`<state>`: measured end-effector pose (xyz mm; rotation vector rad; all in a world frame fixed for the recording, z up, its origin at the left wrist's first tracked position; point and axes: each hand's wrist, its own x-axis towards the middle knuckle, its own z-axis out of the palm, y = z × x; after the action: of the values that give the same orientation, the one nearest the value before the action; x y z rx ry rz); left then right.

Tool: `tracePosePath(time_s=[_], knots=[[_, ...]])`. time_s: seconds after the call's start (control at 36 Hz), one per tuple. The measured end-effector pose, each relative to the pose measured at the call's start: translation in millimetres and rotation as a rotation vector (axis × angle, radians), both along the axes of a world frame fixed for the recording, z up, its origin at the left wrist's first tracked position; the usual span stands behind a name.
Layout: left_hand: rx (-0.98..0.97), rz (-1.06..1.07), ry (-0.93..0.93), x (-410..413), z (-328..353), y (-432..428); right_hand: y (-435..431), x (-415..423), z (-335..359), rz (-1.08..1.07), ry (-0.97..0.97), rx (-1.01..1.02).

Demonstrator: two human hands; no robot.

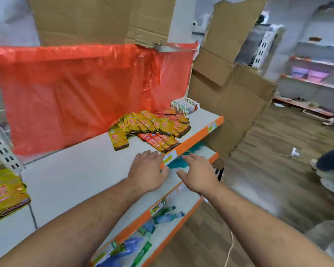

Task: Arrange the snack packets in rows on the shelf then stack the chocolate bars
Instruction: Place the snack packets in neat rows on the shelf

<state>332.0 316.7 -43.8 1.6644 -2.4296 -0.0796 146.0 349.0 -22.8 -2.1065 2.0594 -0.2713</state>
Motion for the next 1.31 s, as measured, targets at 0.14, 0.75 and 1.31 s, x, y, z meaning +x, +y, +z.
tracePosePath(time_s=[0.14, 0.75, 1.31], knots=[[0.006, 0.051, -0.021, -23.2, -2.0, -16.6, -31.4, -25.4, -4.0, 0.060, -0.032, -0.011], [0.076, 0.479, 0.419, -44.3, -38.9, -139.8, -187.3, -25.1, -21.9, 0.068, -0.127, 0.042], [0.112, 0.930, 0.515, -61.9, -42.4, -129.2, -222.7, 3.2, -35.6, 0.193, -0.200, 0.224]])
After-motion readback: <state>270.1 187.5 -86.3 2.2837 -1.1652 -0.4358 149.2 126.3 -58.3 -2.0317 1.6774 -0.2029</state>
